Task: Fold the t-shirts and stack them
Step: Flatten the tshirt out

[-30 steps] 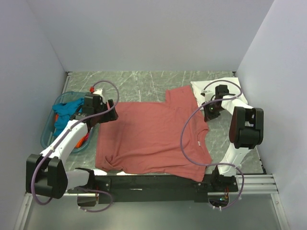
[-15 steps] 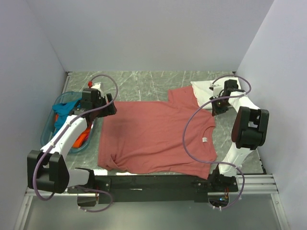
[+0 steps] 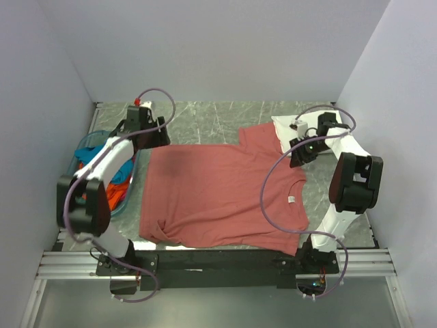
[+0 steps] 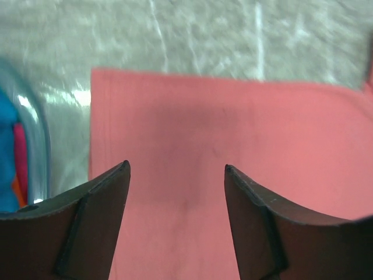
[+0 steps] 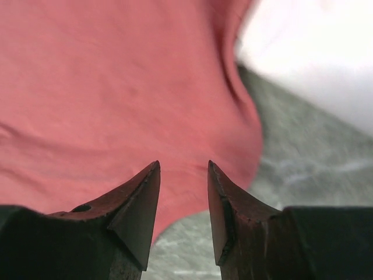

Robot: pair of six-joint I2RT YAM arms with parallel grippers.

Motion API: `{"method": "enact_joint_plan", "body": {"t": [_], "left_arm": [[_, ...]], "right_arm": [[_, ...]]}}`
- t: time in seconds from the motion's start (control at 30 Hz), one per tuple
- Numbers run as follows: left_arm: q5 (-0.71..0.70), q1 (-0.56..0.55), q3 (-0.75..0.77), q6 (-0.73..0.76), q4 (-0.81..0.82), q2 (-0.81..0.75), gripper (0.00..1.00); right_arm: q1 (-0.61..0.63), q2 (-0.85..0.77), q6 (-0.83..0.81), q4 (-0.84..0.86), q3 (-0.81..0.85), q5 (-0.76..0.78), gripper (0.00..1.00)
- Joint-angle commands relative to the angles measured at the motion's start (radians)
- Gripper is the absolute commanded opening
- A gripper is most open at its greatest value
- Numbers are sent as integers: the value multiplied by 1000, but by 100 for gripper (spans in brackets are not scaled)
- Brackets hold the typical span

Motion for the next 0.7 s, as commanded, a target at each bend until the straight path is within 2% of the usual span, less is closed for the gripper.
{"method": "enact_joint_plan", "body": {"t": [0.0, 0.13, 0.37, 0.47, 0.67], "left_arm": [[-89, 5, 122, 36, -38, 137, 67], [-144, 4, 254, 30, -87, 288, 58], [-258, 4, 455, 50, -175, 509, 47], [-281, 4, 449, 75, -170, 511, 47], [-286, 4, 443, 96, -178, 508, 48]], "right_arm": [[109, -49, -29, -14, 44, -72, 46], [194, -47, 37, 53, 56, -55, 46], [194, -72, 52, 61, 55, -64, 46], [176, -101, 58, 95, 15, -52, 47], [177, -83, 60, 92, 45, -70, 47]]}}
